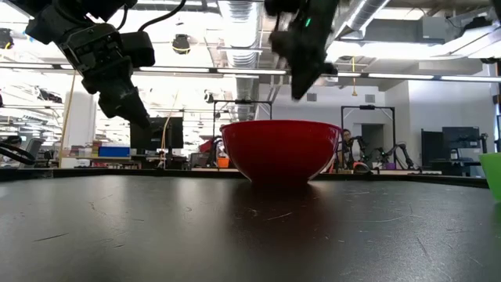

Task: Nest bowls inside each other
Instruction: Stack the green bowl on top of the orange patterned bowl

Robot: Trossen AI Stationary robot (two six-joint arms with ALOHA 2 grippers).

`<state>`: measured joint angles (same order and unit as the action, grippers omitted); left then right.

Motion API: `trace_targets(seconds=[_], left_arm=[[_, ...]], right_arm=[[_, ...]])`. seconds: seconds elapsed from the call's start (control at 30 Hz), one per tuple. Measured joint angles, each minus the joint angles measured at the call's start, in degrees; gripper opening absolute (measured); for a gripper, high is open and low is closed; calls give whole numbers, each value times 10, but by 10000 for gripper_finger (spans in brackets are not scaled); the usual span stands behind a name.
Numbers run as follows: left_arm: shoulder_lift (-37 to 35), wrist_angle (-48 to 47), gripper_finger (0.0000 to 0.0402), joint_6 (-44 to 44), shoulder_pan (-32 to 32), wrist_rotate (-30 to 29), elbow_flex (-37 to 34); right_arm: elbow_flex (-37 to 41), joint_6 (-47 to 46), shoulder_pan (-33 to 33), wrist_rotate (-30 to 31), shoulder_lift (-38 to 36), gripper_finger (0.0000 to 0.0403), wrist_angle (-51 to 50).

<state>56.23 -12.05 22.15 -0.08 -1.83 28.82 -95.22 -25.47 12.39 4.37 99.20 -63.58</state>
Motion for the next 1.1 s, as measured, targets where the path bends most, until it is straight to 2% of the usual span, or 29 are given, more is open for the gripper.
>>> trace_targets(seconds=[0.27, 0.47, 0.57, 0.7, 0.87, 1.0, 1.1], left_arm=[[0, 4, 168, -15, 0, -1, 0], [0, 36, 168, -22, 0, -7, 0], [0, 44, 168, -22, 0, -10, 0], [0, 43, 168, -21, 0, -10, 0], [0, 44, 168, -15, 0, -15, 0], [0, 59, 168, -6, 0, -16, 0], [0, 67, 168, 10, 0, -19, 0]], right_arm=[[22, -69, -116, 16, -117, 51, -78], [165, -182, -193, 15, -227, 53, -76], [243, -265, -236, -11, -275, 65, -64], [313, -368, -306, -30, -318, 105, -38], [364, -468, -387, -32, -329, 186, -37], [406, -512, -423, -35, -322, 242, -32], [448, -512, -439, -55, -315, 257, -5]])
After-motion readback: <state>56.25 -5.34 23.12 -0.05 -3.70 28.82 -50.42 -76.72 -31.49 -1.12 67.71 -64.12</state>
